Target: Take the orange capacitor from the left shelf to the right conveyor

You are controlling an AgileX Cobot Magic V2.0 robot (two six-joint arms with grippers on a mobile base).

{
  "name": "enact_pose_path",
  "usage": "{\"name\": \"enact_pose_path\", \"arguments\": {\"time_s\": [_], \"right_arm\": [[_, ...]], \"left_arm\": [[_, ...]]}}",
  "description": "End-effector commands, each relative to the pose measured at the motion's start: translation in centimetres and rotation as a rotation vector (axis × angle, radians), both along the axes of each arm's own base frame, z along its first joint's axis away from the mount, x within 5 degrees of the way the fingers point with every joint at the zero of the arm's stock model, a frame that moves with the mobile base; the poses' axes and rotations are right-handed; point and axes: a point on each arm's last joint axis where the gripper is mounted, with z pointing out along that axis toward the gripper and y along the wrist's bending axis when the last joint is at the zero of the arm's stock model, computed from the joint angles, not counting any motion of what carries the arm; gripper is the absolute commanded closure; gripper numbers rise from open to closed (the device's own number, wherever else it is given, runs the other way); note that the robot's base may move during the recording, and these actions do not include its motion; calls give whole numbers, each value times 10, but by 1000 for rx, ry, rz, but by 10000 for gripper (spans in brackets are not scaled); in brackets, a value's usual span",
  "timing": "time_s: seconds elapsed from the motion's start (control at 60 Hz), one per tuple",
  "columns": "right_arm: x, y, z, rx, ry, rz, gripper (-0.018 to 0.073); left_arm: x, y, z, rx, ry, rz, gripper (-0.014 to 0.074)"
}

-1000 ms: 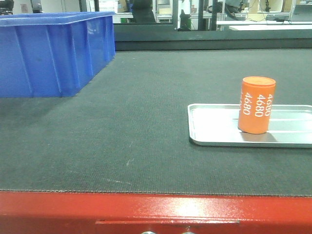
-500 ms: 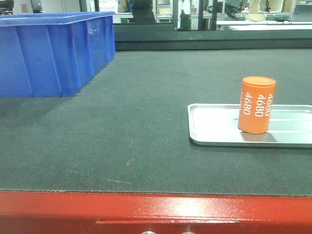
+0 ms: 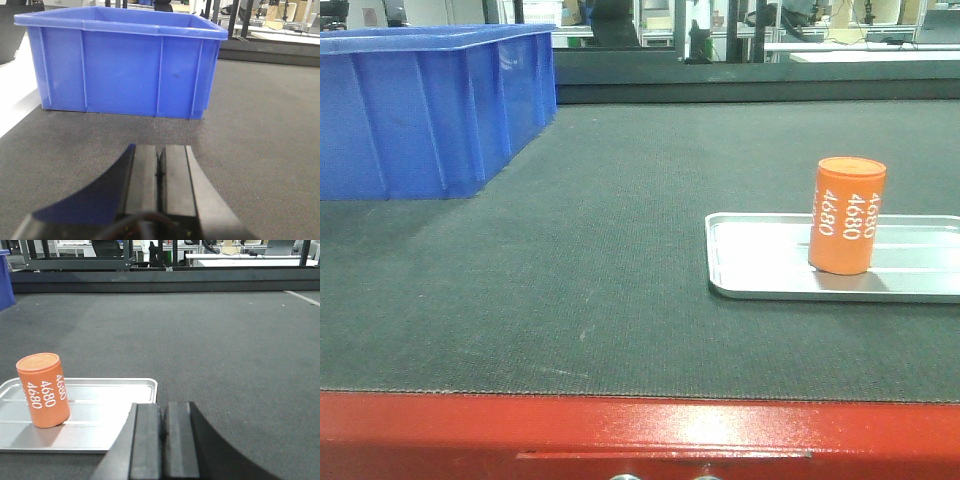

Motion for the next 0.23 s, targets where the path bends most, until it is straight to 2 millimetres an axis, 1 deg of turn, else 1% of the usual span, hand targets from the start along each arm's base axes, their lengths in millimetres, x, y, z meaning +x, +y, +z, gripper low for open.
{"name": "enact_pose_path", "arguments": {"time_s": [0.0, 0.217], "right_arm": [[-2, 0, 9, -12, -107, -7, 501], [-2, 0, 9, -12, -107, -7, 501]], "left_arm": [[-2, 0, 10, -8, -102, 0, 701], [-2, 0, 10, -8, -102, 0, 701]]}}
